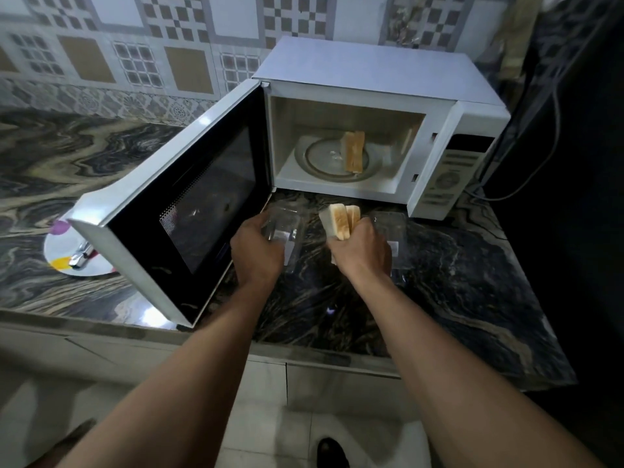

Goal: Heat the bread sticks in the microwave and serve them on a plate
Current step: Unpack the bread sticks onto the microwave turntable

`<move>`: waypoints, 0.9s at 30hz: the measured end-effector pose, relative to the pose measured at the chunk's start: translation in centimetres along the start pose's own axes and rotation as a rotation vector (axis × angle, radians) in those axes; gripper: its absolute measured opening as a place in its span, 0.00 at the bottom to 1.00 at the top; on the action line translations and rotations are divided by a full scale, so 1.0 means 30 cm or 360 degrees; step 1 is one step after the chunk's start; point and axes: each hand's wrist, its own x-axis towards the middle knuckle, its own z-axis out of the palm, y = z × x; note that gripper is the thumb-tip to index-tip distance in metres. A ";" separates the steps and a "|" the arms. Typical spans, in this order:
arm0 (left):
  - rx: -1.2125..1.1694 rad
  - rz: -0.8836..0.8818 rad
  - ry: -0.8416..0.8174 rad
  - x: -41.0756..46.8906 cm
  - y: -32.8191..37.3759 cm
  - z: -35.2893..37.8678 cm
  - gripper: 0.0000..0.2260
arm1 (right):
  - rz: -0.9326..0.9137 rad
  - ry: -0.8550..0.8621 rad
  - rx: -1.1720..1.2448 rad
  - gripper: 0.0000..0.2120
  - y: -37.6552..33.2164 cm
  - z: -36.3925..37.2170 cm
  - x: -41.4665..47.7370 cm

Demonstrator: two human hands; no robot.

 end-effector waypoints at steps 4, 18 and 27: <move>0.0362 0.0552 -0.0045 -0.049 0.021 0.066 0.22 | -0.0044 0.0046 0.0031 0.23 0.000 -0.036 0.021; 0.0815 0.0618 -0.0912 -0.063 -0.121 0.415 0.25 | -0.0146 0.0088 -0.0039 0.24 -0.034 -0.123 0.242; 0.1076 0.0706 -0.0939 0.058 -0.117 0.575 0.26 | -0.0163 0.0031 -0.0024 0.23 -0.088 -0.038 0.433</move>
